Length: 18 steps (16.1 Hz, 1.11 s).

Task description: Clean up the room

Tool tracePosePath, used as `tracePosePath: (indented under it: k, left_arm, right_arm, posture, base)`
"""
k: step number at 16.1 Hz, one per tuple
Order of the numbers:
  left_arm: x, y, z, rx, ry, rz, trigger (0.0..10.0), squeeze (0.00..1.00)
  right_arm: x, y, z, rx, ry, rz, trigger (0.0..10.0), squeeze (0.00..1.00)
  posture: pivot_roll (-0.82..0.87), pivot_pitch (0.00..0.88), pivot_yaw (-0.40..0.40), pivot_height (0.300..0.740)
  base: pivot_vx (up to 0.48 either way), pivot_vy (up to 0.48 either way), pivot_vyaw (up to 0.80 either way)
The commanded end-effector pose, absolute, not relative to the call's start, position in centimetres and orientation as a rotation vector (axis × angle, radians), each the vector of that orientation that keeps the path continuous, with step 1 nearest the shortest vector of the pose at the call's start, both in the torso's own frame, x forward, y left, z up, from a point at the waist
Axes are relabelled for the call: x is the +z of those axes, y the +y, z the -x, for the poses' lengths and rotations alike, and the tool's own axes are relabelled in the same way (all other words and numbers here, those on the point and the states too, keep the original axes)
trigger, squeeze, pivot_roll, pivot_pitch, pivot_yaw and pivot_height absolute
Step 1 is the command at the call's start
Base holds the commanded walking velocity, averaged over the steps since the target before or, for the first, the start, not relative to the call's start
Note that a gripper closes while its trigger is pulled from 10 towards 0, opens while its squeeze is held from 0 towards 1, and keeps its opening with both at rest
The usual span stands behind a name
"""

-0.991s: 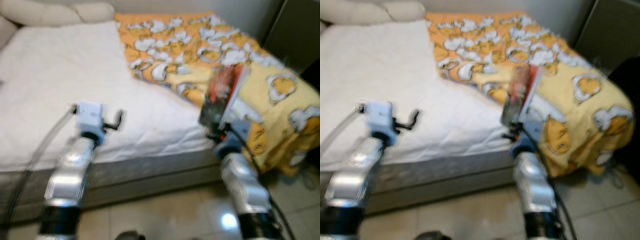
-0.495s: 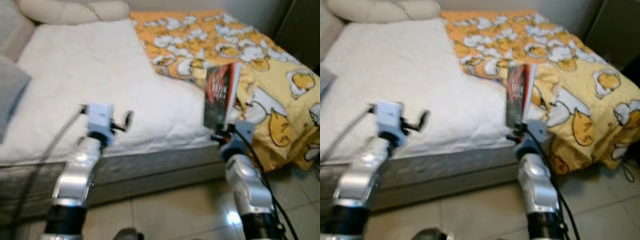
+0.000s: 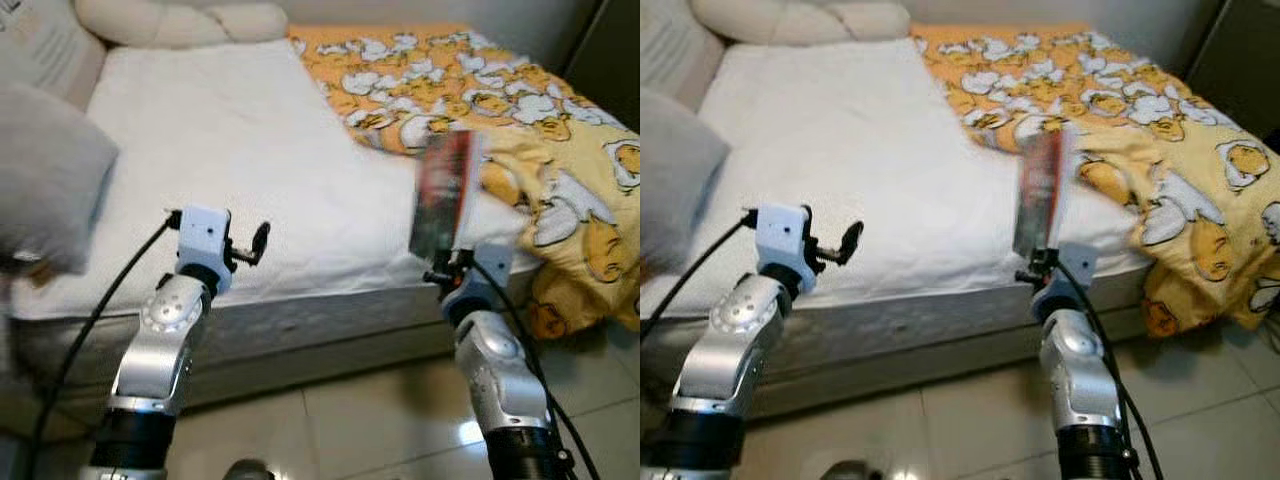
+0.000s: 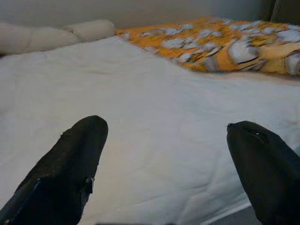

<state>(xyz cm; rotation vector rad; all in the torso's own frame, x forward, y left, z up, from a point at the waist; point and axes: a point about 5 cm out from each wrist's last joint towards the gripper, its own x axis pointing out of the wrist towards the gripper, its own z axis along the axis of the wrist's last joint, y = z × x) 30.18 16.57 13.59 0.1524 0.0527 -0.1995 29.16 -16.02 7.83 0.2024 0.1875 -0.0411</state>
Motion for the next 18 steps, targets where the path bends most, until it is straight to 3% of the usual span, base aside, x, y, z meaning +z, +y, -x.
tracePosePath:
  k: [1, 8, 15, 18]
  left_arm:
    - [13.8, 17.3, -30.2, -0.18, 0.048, -0.167, 10.0, 0.18]
    - [13.8, 17.2, -30.2, -0.175, 0.049, -0.155, 10.0, 0.18]
    - [14.3, 17.4, -30.4, -0.181, 0.012, -0.18, 10.0, 0.18]
    - [14.4, 17.6, -30.5, -0.176, 0.012, -0.169, 10.0, 0.19]
  right_arm:
    - [9.2, -15.3, -29.8, -0.009, 0.125, -0.201, 10.0, 0.0]
    - [9.3, -15.2, -29.8, 0.004, 0.117, -0.189, 10.0, 0.0]
    - [9.5, -15.0, -30.2, 0.087, 0.135, -0.153, 10.0, 0.0]
    - [10.0, -15.0, -30.8, 0.096, 0.101, 0.012, 10.0, 0.0]
  posture:
    - [0.12, 0.0, -0.039, 0.74]
    - [0.13, 0.0, -0.038, 0.74]
    - [0.12, 0.0, -0.025, 0.74]
    - [0.12, 0.0, -0.02, 0.74]
  base:
    - [0.0, 0.416, 0.0]
    - [0.0, 0.399, 0.0]
    - [0.0, 0.0, 0.0]
    - [0.081, 0.0, 0.0]
